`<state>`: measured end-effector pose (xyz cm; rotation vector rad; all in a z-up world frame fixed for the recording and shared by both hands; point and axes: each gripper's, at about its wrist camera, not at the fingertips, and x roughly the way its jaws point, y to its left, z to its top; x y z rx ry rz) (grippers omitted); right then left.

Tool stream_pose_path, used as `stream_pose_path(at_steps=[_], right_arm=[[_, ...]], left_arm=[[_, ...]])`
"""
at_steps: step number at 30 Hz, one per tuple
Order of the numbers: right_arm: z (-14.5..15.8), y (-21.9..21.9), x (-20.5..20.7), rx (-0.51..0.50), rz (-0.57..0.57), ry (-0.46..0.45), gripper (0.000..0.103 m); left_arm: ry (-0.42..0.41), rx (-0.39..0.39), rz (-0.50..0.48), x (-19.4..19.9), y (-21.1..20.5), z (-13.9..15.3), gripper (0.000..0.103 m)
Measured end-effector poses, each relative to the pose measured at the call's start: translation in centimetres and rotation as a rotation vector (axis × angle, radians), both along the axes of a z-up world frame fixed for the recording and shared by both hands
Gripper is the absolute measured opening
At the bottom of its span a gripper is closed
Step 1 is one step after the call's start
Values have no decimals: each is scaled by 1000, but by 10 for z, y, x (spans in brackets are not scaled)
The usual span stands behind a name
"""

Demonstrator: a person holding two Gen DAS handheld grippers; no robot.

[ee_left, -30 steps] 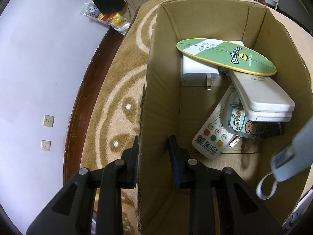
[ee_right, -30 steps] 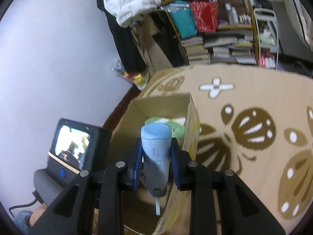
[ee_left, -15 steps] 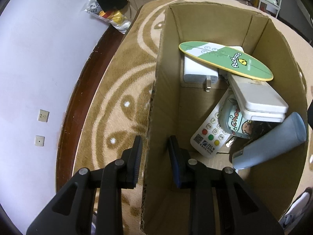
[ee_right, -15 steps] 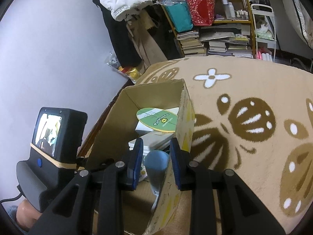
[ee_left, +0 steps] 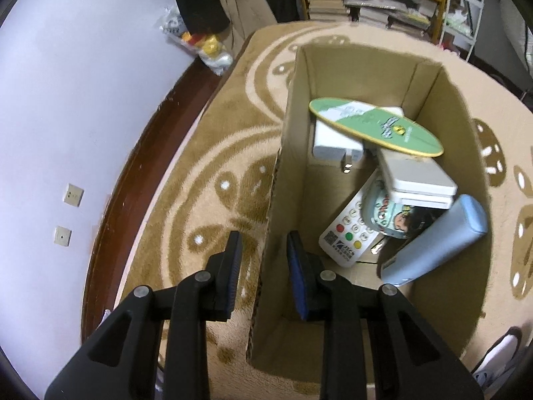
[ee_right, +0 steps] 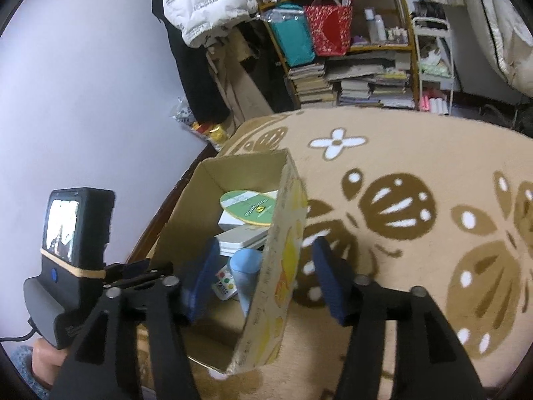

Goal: Organize rigid objects

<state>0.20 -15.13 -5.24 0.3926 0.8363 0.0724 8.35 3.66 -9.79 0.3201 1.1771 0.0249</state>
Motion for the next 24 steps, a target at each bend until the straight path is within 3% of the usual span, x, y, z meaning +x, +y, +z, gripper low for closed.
stream_pose_path(at_steps=[8, 11, 13, 16, 19, 24], right_arm=[[16, -18, -26, -14, -49, -11, 87], [22, -22, -36, -23, -53, -23, 91], [27, -25, -41, -39, -64, -29, 97], [35, -29, -50, -49, -69, -51, 103], [42, -31, -57, -61, -66, -68, 103], [53, -36, -71, -93, -78, -98, 103]], left_arm=[[-91, -37, -34, -24, -5, 26, 27], [-138, -56, -55, -34, -5, 42, 45], [-181, -74, -66, -41, -4, 54, 65], [-230, -96, -91, -50, -7, 71, 80], [-298, -97, -120, -63, -9, 86, 97], [-382, -104, -148, -80, -11, 105, 102]])
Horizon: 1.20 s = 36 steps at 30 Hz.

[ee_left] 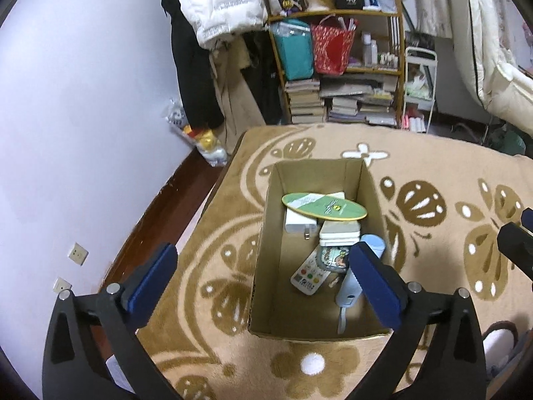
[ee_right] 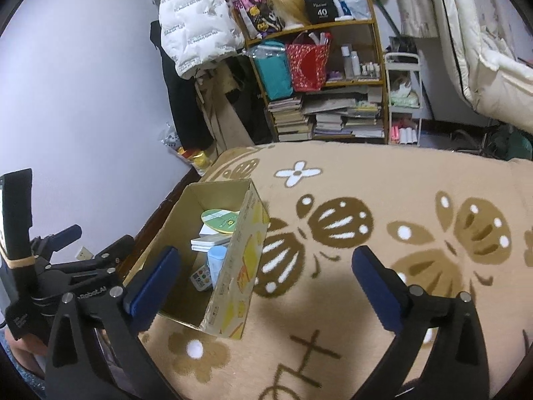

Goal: Organize rigid objects

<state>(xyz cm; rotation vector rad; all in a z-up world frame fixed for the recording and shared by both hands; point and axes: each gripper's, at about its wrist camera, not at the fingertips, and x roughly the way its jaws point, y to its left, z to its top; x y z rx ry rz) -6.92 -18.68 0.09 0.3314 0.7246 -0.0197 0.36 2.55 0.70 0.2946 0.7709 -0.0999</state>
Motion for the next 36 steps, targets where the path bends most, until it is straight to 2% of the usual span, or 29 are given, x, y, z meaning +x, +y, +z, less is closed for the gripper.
stream_pose_path(at_steps=[7, 12, 17, 23, 31, 36], right_arm=[[17, -10, -24, -34, -19, -62, 103], [21, -18, -41, -52, -37, -98, 103], [18, -21, -61, -98, -66, -153, 103], [5, -25, -73, -84, -62, -161, 103], [-18, -31, -76, -84, -82, -152, 103], [-25, -32, -74, -74, -83, -140, 103]], left_arm=[[-64, -24, -12, -22, -4, 13, 102], [-109, -79, -2, -40, 0, 21, 102], [-129, -100, -10, -56, -1, 26, 102], [-159, -137, -26, -78, -5, 25, 102], [-153, -91, -67, -93, -20, 10, 102], [-136, -81, -60, -90, -21, 3, 102]])
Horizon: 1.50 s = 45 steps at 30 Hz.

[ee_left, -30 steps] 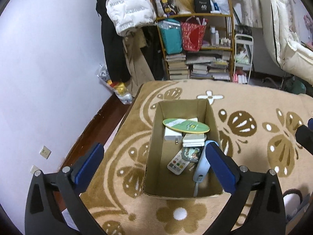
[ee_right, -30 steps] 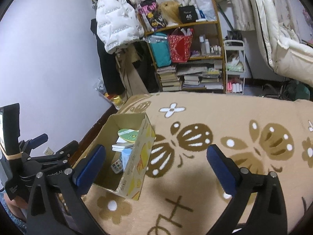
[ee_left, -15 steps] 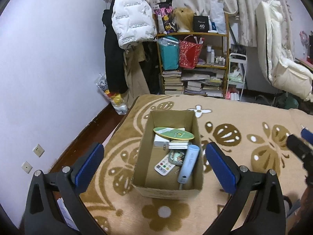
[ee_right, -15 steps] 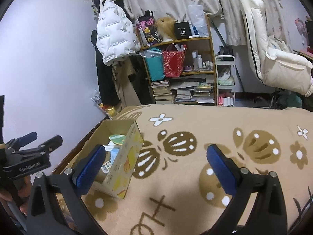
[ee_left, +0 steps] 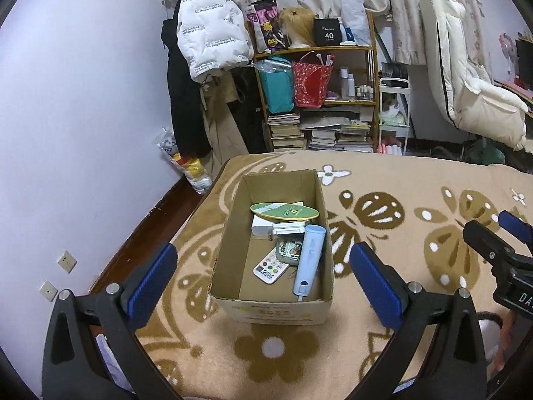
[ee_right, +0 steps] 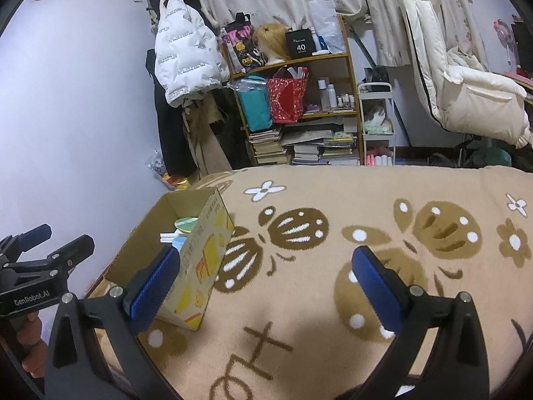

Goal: Organize rigid objects

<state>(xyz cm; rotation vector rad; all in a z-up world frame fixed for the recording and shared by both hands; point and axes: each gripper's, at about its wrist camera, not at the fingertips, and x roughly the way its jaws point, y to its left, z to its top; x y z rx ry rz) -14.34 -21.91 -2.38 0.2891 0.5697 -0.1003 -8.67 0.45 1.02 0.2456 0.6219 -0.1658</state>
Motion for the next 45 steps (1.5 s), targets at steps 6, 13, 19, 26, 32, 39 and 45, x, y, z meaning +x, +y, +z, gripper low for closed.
stream_pose_path(at_steps=[6, 13, 19, 26, 32, 39, 45], right_arm=[[-4, -1, 2, 1, -5, 14, 103], [-4, -1, 2, 1, -5, 13, 103], [-4, -1, 2, 3, -4, 14, 103], [-4, -1, 3, 1, -5, 14, 103], [-4, -2, 2, 1, -4, 13, 103], [-4, -1, 3, 1, -5, 15, 103], [-3, -2, 3, 3, -5, 15, 103]], left_arm=[[21, -9, 16, 5, 3, -4, 102], [13, 14, 11, 5, -2, -5, 102], [17, 13, 0, 5, -2, -5, 102], [12, 18, 5, 5, -1, -5, 102], [15, 20, 18, 6, 2, -5, 102], [16, 27, 17, 7, 1, -5, 102], [17, 24, 20, 7, 1, -5, 102]])
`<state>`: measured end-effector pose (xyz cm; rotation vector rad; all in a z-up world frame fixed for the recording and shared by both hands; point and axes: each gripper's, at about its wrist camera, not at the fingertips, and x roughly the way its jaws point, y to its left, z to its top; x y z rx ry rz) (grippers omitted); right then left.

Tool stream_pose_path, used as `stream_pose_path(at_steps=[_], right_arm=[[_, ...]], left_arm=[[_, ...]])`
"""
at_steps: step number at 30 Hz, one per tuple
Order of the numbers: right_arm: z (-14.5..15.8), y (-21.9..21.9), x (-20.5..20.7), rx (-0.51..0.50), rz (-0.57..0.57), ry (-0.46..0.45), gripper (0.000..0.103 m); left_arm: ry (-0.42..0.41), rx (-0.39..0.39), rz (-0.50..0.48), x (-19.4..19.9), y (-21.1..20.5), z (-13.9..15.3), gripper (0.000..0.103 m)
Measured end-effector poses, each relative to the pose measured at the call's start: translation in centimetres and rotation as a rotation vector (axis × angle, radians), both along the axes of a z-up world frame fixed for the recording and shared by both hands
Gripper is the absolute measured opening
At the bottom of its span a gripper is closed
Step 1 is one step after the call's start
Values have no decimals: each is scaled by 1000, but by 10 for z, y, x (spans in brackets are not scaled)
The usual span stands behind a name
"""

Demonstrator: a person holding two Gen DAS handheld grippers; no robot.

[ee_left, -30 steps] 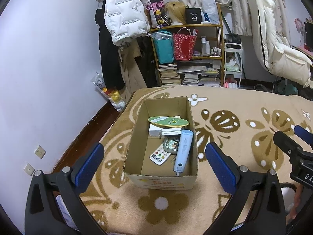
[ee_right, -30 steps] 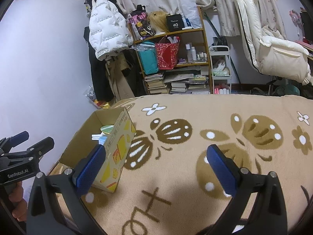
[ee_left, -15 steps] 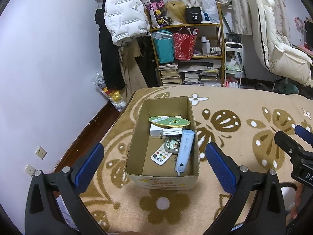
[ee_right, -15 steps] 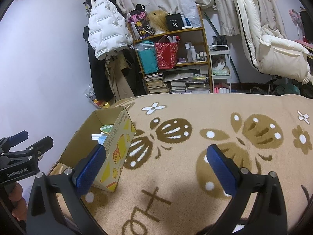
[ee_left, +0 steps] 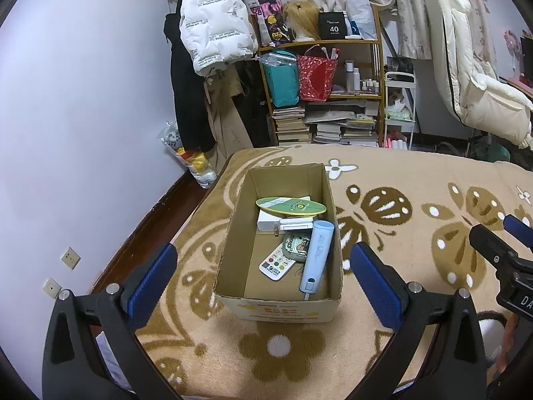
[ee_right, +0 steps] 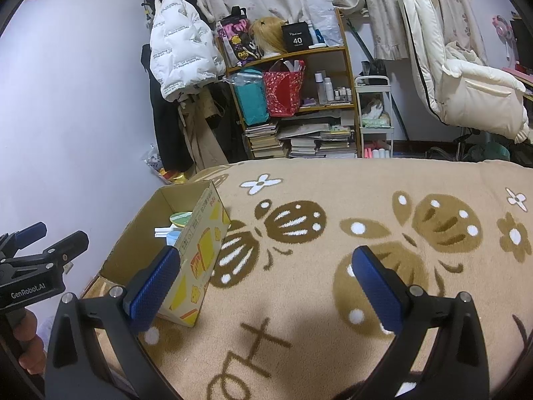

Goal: Organize rigid objects

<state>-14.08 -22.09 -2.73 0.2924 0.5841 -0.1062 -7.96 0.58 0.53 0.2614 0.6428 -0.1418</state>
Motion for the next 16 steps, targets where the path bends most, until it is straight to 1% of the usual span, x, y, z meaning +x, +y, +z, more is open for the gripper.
stream_pose_path(at_steps=[16], right_arm=[[0, -3, 1, 2, 2, 2, 103]], left_arm=[[5, 0, -1, 3, 0, -4, 102]])
